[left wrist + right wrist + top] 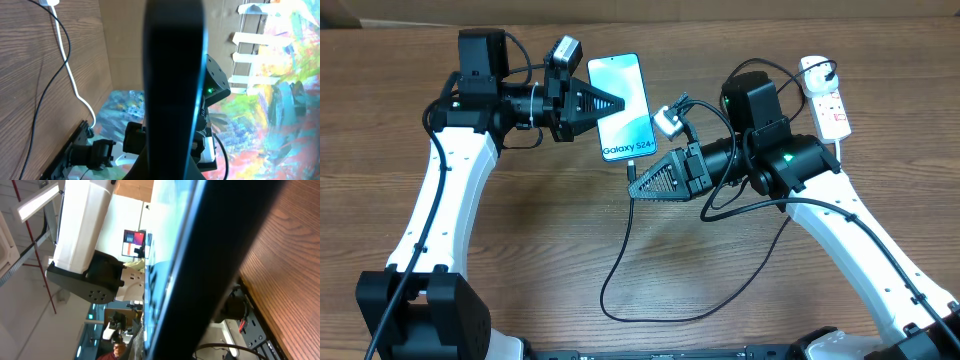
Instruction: Plug charger to phone and switch on socket
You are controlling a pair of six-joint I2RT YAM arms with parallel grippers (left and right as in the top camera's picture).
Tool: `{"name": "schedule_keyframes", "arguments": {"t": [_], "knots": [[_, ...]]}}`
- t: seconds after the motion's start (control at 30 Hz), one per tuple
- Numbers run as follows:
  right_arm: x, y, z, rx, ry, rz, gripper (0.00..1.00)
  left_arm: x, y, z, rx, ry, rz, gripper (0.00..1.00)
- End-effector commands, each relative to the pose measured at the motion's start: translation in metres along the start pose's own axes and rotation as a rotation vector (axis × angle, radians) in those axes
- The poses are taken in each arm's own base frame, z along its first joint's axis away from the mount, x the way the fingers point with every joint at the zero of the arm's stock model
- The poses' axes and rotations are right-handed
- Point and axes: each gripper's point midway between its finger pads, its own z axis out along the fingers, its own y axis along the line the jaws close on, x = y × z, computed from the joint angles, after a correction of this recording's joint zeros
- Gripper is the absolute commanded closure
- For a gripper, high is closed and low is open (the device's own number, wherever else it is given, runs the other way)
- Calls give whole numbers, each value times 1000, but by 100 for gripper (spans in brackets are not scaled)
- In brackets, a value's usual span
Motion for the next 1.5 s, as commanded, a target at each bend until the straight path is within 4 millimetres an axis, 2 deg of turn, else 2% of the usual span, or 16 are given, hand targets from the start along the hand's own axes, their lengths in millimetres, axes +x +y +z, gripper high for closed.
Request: {"name": "schedule_keyframes", "arguments": {"t": [0.0,0.37,1.47], "knots": [[4,5,1,-29,20,-1,96,4,-16,-2,30,24,40,96],[-4,1,-10,-11,-19,3,96,4,-16,-2,30,25,32,96],[2,8,-8,-54,15,28,96,4,-16,-2,30,26,17,96]]}}
